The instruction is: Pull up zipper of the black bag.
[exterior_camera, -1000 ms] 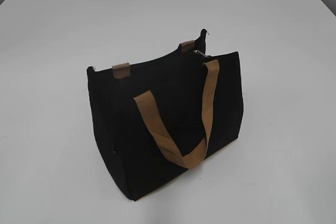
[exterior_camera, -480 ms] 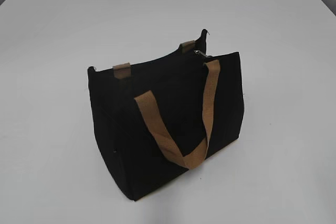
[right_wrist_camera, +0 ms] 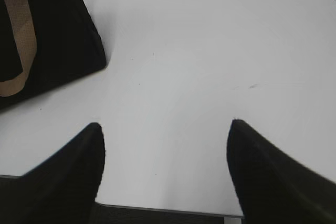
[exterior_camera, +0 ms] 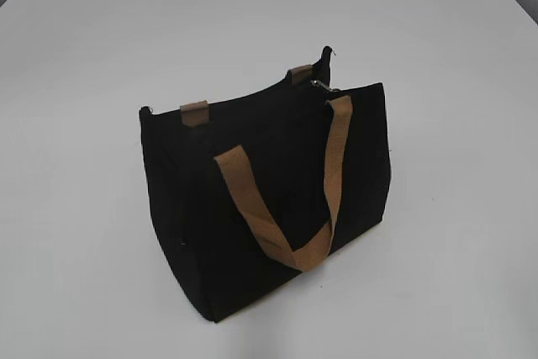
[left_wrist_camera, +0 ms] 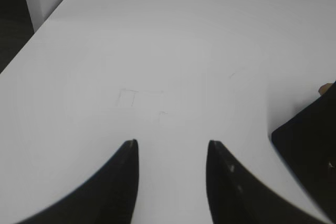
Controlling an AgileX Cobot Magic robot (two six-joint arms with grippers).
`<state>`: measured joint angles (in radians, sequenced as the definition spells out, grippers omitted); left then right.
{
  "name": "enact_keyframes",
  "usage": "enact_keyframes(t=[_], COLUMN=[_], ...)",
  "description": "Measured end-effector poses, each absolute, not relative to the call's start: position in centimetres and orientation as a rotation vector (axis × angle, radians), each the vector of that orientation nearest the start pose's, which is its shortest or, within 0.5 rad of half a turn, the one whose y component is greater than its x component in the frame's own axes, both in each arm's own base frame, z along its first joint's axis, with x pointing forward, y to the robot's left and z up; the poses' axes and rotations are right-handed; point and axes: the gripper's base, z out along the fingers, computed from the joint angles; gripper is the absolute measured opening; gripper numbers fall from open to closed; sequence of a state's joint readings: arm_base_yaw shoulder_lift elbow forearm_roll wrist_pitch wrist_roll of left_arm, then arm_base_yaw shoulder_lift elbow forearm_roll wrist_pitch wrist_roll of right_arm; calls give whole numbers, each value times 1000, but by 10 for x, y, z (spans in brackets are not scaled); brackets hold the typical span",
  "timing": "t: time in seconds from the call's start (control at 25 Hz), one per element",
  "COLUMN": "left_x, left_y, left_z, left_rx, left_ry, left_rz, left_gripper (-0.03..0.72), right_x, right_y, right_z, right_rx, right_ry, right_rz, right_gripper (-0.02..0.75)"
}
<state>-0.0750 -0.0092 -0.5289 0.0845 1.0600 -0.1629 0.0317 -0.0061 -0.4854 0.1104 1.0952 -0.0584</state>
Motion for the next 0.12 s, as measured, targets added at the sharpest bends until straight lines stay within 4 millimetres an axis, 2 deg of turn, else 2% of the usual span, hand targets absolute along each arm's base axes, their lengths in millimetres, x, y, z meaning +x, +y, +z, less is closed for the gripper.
enact_keyframes(t=[0.12], left_x=[-9], left_y=[7], left_z=[285], left_rx=[-94], left_ry=[2001], left_rz=[-52], left_gripper=[324], right_x=[-6], right_y=[9], right_z=[271], right_rx=[-101], right_ry=[2082], right_rz=[117], right_gripper=[561])
